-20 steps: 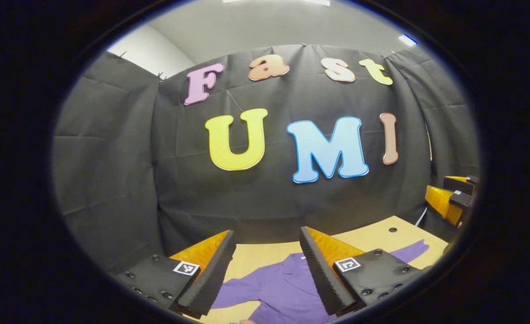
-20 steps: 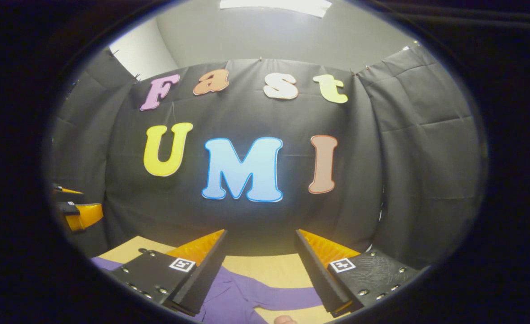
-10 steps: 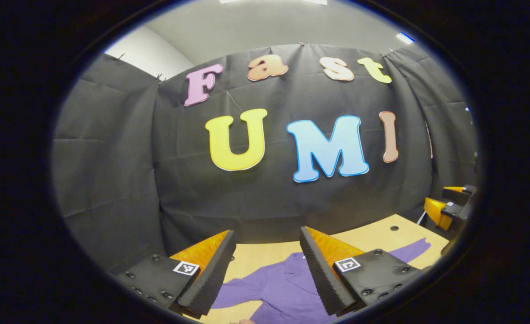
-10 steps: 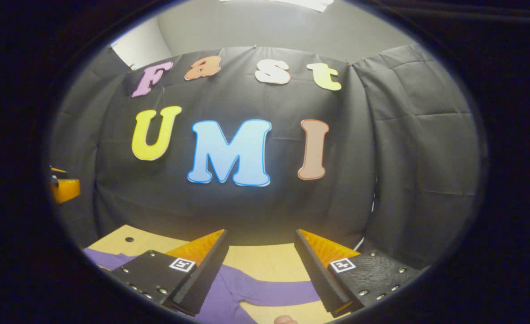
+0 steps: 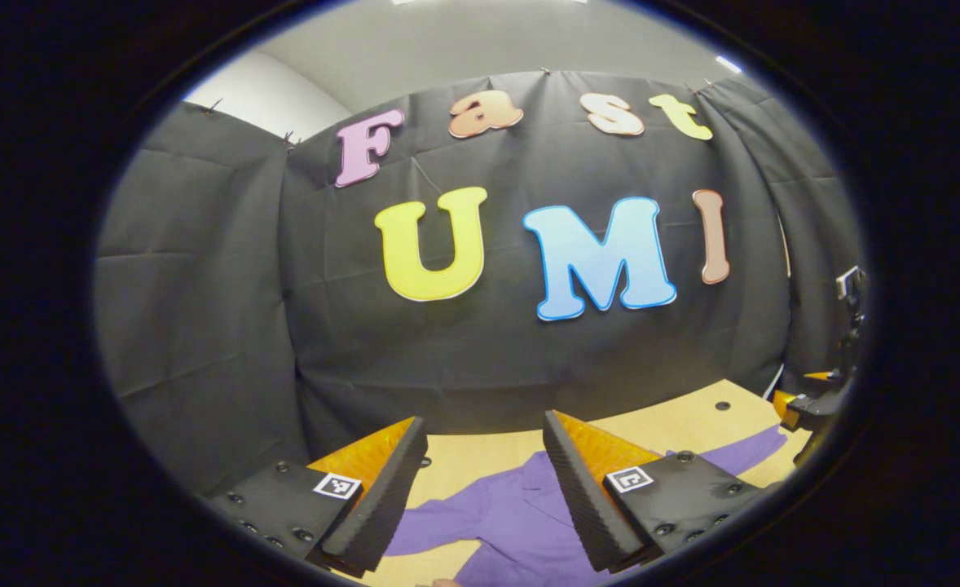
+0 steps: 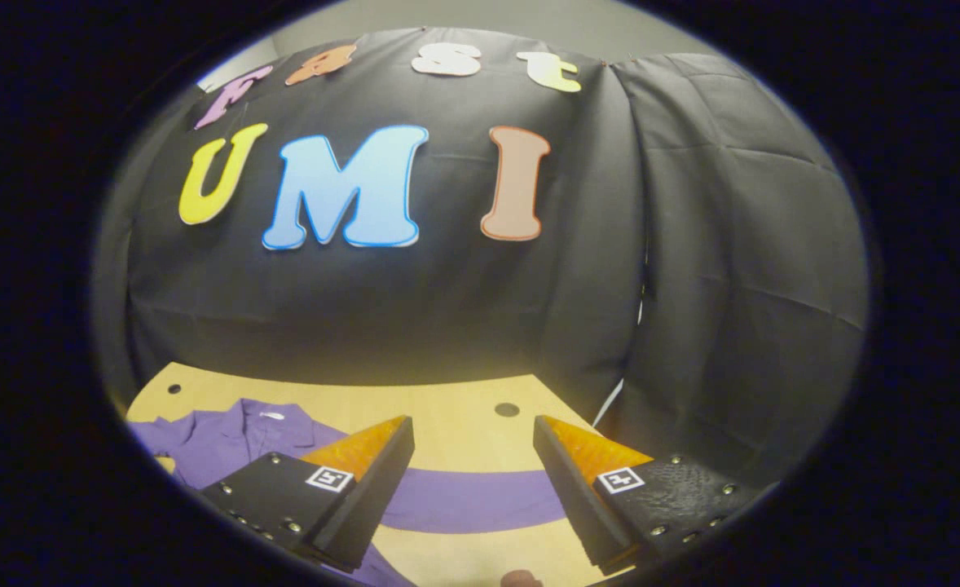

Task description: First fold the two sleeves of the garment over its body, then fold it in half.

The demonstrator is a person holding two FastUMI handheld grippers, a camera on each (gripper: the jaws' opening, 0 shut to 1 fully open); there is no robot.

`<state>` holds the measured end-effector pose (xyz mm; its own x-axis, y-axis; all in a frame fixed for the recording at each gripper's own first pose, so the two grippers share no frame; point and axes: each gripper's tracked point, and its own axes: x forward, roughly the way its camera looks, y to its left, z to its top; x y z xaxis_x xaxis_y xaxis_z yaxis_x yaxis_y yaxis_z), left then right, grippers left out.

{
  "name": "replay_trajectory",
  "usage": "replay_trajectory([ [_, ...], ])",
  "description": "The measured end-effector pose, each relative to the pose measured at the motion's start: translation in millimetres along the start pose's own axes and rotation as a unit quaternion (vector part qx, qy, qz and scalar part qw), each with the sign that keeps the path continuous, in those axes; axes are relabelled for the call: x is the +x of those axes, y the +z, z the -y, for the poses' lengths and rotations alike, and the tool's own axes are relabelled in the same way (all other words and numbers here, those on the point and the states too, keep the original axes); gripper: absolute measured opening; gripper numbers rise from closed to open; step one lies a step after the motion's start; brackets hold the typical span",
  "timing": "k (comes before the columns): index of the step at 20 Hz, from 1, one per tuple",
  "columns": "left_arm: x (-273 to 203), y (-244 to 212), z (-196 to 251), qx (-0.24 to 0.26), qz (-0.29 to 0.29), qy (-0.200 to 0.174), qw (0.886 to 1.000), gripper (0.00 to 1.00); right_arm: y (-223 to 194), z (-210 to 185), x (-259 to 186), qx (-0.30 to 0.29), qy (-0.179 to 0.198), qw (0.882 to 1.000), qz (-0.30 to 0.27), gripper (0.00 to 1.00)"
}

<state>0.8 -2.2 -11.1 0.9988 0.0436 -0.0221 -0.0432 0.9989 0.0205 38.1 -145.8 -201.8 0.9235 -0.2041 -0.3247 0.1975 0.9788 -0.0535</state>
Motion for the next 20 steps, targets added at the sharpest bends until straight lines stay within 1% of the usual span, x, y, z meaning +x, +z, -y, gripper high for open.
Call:
replay_trajectory([
  [3,1.9,-4.8,-3.6,0.0,-0.007,0.01,1.0,0.96,-29.2,18.3,30.7,0.0,-0.016,0.999,-0.04,0.93],
  [4,2.2,-6.1,-5.3,0.001,-0.009,0.013,1.0,0.96,-40.6,24.5,37.7,0.002,-0.02,0.998,-0.053,0.98],
  [5,3.4,-6.1,-5.6,0.003,-0.011,0.016,1.0,0.96,-52.0,28.7,45.9,0.004,-0.022,0.998,-0.067,0.93],
  [9,5.7,-9.8,-8.3,0.009,-0.018,0.026,0.999,0.96,-92.5,41.3,72.9,0.007,-0.035,0.993,-0.113,0.93],
  [15,5.6,-19.5,-4.8,0.005,-0.034,0.032,0.999,0.96,-145.3,52.4,98.0,-0.012,-0.041,0.985,-0.169,0.93],
  [20,3.3,-27.6,-0.2,0.004,-0.047,0.034,0.998,0.96,-181.0,60.2,107.6,-0.012,-0.05,0.977,-0.206,0.93],
])
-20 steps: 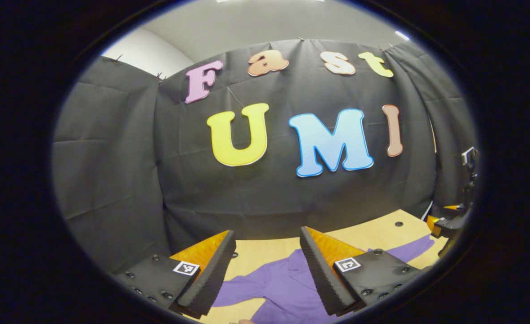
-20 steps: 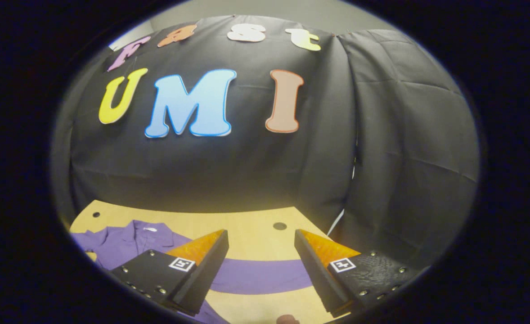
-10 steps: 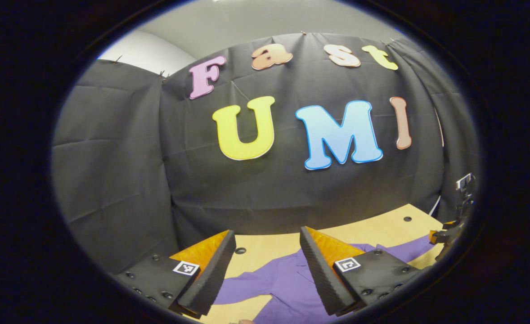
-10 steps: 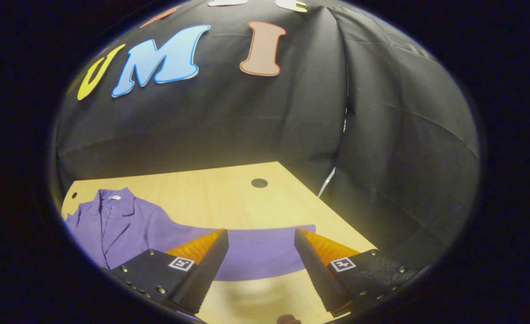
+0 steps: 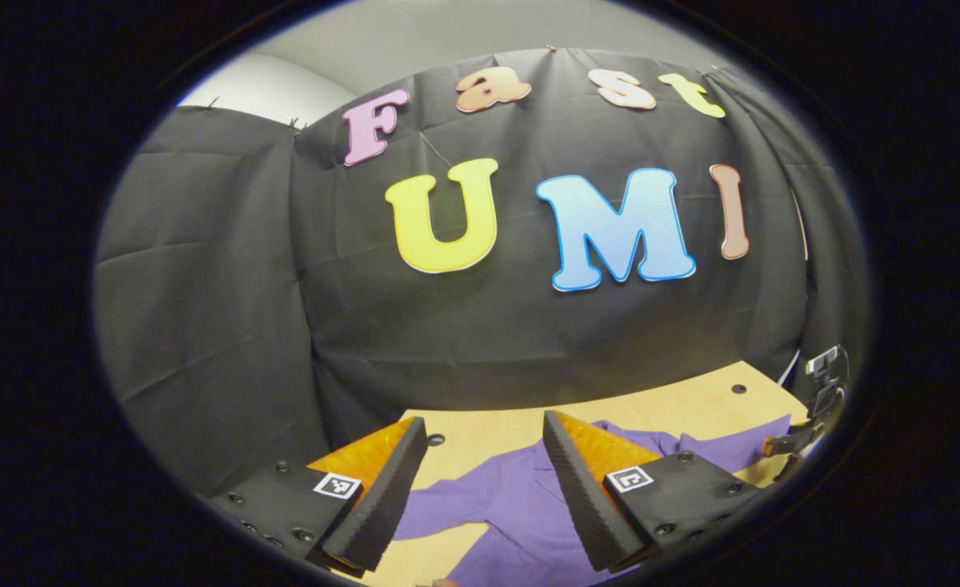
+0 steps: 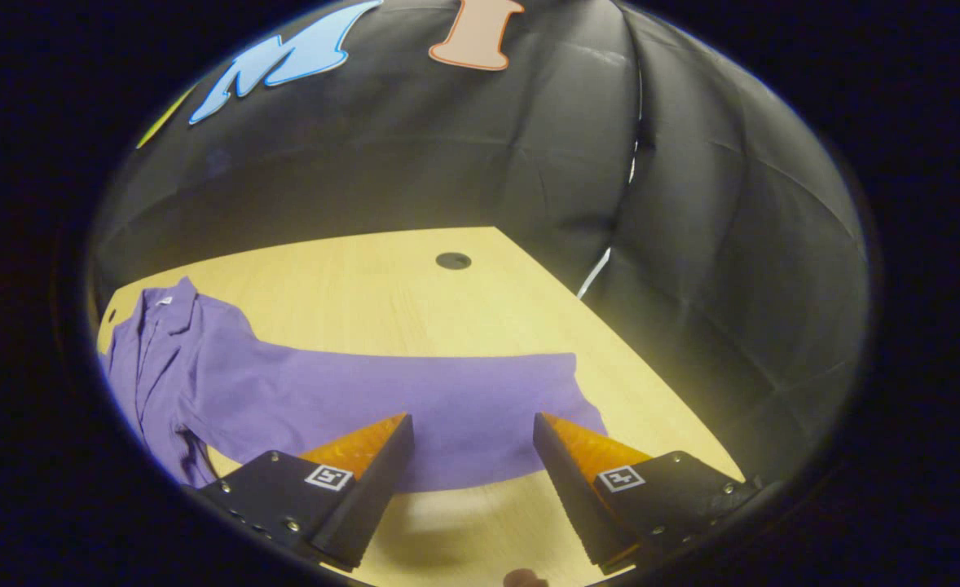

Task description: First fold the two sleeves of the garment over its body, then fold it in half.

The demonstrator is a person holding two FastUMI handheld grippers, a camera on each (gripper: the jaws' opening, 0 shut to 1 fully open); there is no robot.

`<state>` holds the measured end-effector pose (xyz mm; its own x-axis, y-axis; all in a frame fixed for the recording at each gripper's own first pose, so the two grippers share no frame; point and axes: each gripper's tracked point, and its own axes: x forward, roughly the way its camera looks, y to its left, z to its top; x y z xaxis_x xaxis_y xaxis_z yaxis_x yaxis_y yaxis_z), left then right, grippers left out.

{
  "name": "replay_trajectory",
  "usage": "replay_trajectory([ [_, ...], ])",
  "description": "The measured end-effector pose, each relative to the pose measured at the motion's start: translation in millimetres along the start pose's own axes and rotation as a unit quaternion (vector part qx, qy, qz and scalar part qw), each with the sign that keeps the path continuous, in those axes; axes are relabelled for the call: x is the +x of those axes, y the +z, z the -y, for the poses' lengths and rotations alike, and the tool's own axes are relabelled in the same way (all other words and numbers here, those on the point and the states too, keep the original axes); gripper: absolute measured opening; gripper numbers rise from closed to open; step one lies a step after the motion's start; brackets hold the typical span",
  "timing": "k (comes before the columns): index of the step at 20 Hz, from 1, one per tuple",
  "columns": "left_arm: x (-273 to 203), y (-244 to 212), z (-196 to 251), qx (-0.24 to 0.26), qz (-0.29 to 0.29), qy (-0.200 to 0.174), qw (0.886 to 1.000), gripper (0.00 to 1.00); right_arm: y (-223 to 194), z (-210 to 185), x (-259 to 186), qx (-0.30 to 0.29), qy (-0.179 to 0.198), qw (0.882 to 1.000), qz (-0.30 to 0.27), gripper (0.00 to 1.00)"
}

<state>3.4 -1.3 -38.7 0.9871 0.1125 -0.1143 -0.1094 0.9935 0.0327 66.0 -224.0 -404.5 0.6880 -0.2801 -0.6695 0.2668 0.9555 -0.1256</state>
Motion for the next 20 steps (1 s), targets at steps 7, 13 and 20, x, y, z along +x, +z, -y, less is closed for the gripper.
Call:
replay_trajectory([
  [7,0.7,-6.7,1.9,0.003,-0.005,0.004,1.0,0.96,-24.8,-1.7,15.1,0.01,0.01,0.999,-0.037,0.94],
  [13,0.0,-10.3,1.1,-0.002,-0.009,0.008,1.0,0.96,-28.7,-17.5,18.7,0.057,0.048,0.996,-0.05,0.8],
  [20,-0.6,-12.6,2.2,-0.004,-0.01,0.005,1.0,0.96,-28.8,-20.6,19.4,0.072,0.053,0.993,-0.07,0.32],
])
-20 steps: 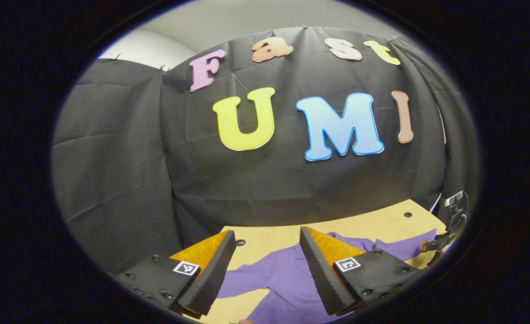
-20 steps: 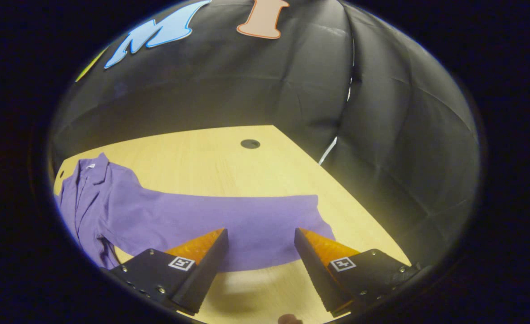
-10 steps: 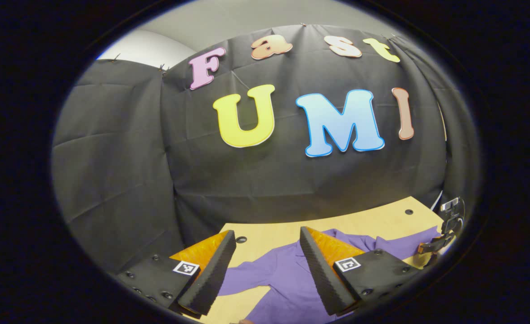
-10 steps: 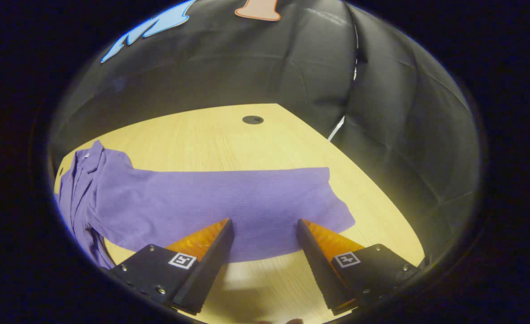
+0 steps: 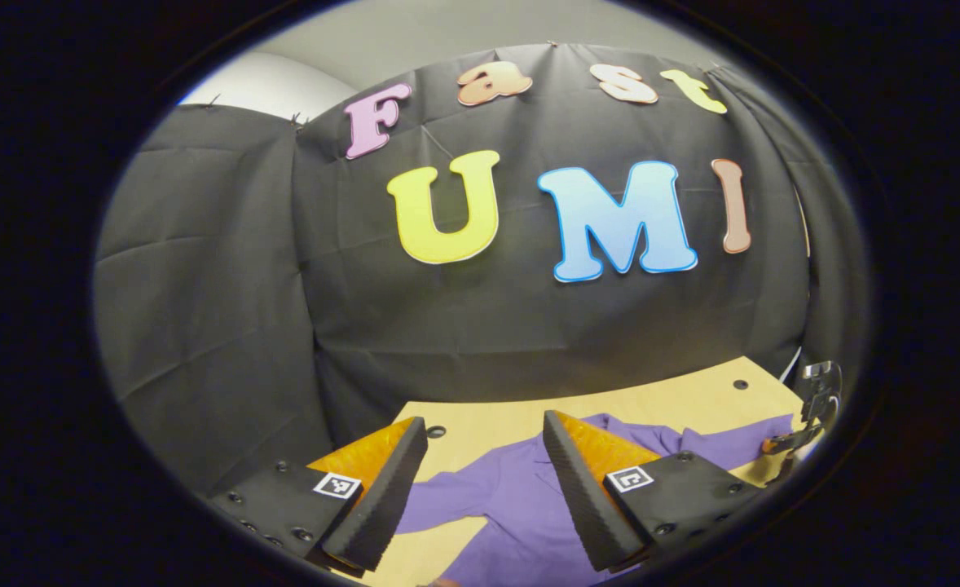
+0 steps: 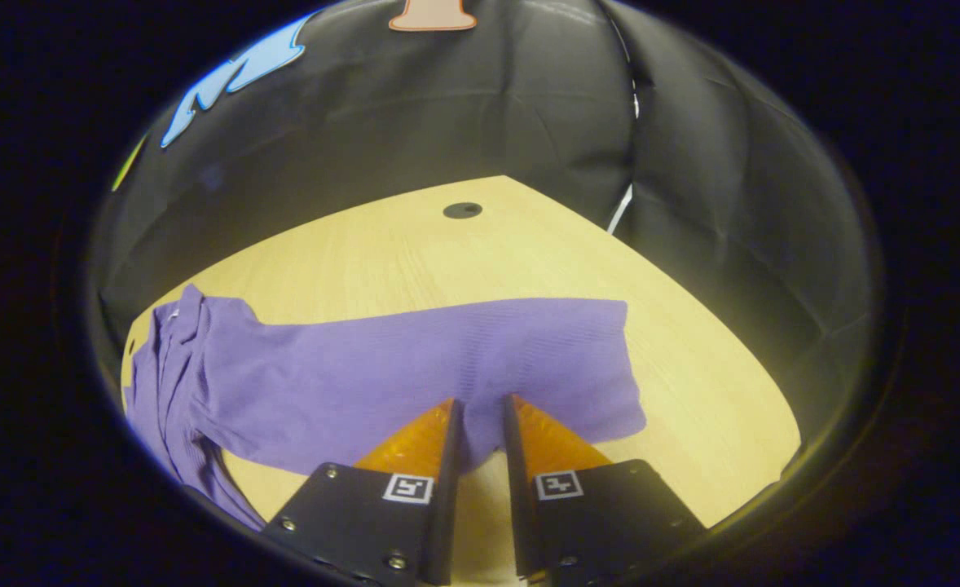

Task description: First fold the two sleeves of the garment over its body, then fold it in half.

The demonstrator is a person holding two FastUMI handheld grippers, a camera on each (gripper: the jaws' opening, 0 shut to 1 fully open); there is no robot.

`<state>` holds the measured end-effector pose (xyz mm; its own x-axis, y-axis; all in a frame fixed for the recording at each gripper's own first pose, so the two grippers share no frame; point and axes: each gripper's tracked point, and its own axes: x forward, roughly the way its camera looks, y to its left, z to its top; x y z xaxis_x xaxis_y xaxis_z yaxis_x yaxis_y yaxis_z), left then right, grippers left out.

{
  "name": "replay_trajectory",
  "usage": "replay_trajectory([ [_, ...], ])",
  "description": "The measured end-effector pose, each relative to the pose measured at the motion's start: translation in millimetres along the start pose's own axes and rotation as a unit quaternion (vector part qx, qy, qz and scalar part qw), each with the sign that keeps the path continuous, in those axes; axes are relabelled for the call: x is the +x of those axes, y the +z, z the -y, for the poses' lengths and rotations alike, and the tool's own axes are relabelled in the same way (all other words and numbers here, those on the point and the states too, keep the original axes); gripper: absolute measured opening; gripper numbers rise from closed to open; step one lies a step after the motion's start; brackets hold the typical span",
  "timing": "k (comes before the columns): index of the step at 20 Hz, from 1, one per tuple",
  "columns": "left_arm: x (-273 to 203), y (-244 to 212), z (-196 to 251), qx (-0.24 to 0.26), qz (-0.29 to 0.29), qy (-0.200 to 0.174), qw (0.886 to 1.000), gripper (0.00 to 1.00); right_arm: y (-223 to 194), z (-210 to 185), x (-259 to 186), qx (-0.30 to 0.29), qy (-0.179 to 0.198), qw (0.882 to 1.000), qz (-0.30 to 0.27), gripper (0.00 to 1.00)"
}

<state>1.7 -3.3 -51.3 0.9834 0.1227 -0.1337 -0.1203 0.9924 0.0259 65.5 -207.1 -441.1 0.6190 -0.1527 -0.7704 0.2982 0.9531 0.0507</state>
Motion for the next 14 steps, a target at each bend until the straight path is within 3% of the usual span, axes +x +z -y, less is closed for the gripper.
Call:
replay_trajectory([
  [3,1.3,-2.7,2.8,-0.001,-0.002,-0.007,1.0,0.96,3.8,-0.4,-0.9,0.012,-0.013,1.0,-0.012,0.31],
  [4,2.0,-3.1,3.1,0.0,-0.003,-0.008,1.0,0.96,3.5,-0.2,1.8,0.009,-0.019,1.0,-0.015,0.02],
  [7,4.2,-5.0,7.6,0.0,-0.003,-0.013,1.0,0.96,5.3,-2.7,-4.9,-0.003,-0.033,0.999,-0.02,0.02],
  [14,5.7,-9.7,1.4,0.003,-0.002,-0.014,1.0,0.96,32.2,-25.1,-19.9,0.038,-0.009,0.999,0.0,0.03],
])
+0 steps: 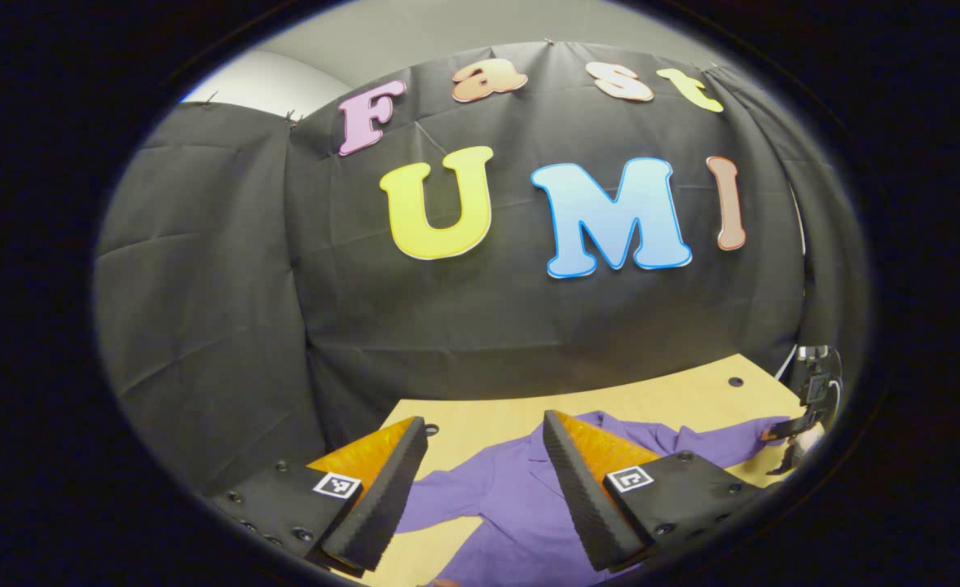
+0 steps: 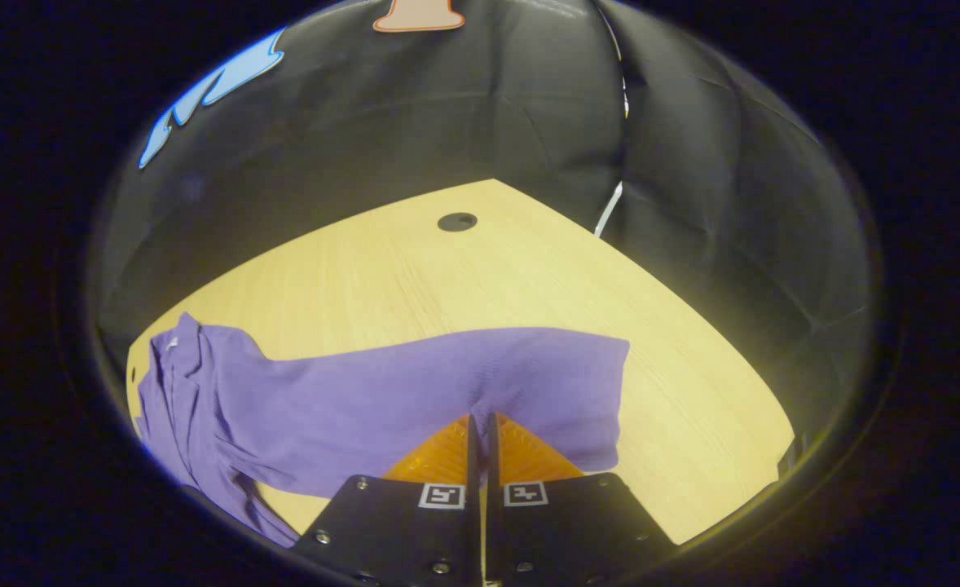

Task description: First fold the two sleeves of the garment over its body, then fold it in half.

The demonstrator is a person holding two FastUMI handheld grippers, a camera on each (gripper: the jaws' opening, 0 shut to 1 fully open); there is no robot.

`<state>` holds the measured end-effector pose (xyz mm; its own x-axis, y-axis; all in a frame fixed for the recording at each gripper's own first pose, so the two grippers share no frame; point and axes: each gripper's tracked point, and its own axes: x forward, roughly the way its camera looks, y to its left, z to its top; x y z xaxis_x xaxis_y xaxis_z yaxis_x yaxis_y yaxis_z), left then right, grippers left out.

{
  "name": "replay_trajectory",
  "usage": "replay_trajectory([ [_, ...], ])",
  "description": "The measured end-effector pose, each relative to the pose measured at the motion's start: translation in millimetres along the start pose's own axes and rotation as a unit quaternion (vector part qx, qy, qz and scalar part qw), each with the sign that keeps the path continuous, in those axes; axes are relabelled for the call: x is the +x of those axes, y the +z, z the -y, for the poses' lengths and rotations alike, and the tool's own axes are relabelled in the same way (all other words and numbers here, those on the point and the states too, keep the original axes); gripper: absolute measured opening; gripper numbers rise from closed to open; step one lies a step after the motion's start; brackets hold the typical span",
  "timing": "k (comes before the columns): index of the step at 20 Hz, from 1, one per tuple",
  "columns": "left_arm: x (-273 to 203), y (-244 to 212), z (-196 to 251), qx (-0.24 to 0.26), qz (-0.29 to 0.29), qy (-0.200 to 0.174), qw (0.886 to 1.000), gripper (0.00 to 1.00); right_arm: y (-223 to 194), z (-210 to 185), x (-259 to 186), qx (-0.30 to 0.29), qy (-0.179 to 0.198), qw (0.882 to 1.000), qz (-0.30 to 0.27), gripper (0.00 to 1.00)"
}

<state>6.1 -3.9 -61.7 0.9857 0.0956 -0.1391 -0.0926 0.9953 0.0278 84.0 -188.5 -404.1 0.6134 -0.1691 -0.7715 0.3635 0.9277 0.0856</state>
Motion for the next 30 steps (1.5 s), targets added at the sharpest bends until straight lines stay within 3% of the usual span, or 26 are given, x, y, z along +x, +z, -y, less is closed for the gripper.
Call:
replay_trajectory([
  [7,-0.9,-6.0,-10.0,0.0,0.002,-0.008,1.0,0.96,17.4,-62.0,-25.6,0.009,0.053,0.998,0.024,0.03],
  [17,-6.0,-26.8,-52.7,-0.011,-0.006,-0.004,1.0,0.96,3.9,-191.1,-65.5,-0.008,0.139,0.99,0.027,0.02],
  [21,-6.9,-34.6,-71.4,-0.016,-0.01,-0.003,1.0,0.94,-5.2,-246.9,-86.4,-0.02,0.177,0.984,0.025,0.02],
  [27,-2.4,-40.7,-99.4,-0.019,-0.01,-0.002,1.0,0.97,-22.4,-325.3,-118.0,-0.027,0.23,0.973,0.019,0.02],
  [28,-2.9,-40.2,-104.4,-0.019,-0.009,-0.001,1.0,0.91,-26.8,-338.1,-122.5,-0.03,0.238,0.971,0.018,0.02],
  [30,-2.4,-39.9,-114.0,-0.019,-0.007,0.002,1.0,0.91,-33.9,-361.9,-133.1,-0.036,0.254,0.967,0.016,0.02],
])
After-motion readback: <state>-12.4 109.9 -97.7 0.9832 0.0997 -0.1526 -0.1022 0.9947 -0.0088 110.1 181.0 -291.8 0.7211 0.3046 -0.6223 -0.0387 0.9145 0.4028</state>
